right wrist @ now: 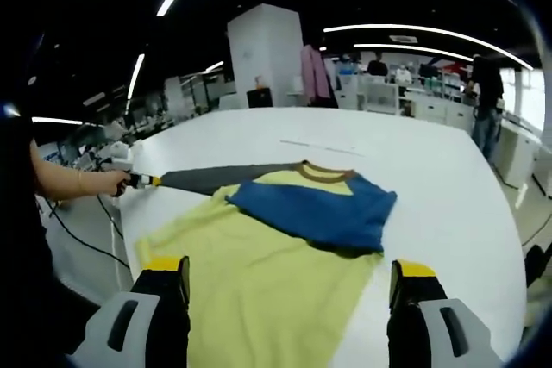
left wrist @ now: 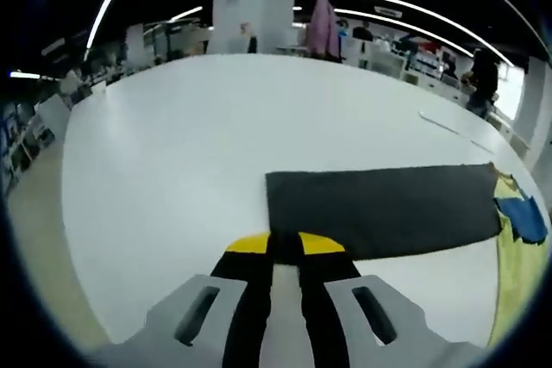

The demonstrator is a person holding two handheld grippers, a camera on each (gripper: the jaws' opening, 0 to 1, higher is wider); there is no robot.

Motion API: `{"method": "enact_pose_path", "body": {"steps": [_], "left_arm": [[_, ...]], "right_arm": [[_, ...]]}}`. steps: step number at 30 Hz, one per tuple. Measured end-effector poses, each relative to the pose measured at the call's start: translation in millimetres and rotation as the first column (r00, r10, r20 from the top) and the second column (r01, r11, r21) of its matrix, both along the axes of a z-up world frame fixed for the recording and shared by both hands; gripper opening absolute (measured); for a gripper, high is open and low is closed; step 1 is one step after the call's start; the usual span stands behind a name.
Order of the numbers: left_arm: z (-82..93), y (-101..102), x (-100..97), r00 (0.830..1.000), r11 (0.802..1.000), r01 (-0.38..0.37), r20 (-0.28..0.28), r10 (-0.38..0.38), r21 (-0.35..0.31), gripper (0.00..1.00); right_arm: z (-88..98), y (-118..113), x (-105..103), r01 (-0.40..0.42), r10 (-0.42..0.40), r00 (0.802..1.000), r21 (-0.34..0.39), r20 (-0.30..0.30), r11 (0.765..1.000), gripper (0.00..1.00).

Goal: Fold the garment on the visible template until the final outline fits inside the template.

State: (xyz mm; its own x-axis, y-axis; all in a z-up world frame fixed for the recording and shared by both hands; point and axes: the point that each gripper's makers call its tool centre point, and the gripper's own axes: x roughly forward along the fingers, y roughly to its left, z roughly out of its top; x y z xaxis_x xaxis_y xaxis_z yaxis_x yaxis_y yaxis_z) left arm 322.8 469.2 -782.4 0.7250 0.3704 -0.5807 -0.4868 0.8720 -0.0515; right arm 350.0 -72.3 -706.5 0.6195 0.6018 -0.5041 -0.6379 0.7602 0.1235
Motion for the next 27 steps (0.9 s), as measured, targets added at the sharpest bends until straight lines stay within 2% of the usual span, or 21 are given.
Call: {"method": "enact_pose_path", "body": {"steps": [4, 9, 11, 17, 27], "left_arm": [[1.6, -1, 1.6, 1.0, 0.999, -0.004, 0.007, 0.004, -0.035, 0.01], [2.7, 1, 1.7, 1.0, 0.998, -0.006, 0.013, 0.007, -0.07, 0.0], [5.1, 2, 2.7, 0.999, 0.996, -0.01, 0.034, 0.012, -0.084, 0.0], [12.3, 4, 6.8, 0.999, 0.996, -0.001, 0.053, 0.006, -0.089, 0.0], [35.6, -3, 23.9, 0.993, 0.996, 0.033, 0.12, -0.023, -0.079, 0.0]], "right_arm": [[-0.1, 1, 0, 0.003, -0.003, 1.0, 0.002, 0.001, 1.0, 0.95], [2.3, 3, -1, -0.003, 0.003, 1.0, 0.005, 0.011, 1.0, 0.96], [2.7, 4, -1, -0.003, 0.003, 1.0, 0.007, 0.012, 1.0, 0.96], [3.2, 5, -2, -0.006, 0.006, 1.0, 0.012, 0.011, 1.0, 0.98], [0.9, 6, -5, -0.006, 0.006, 1.0, 0.017, -0.001, 1.0, 0.99]]}}
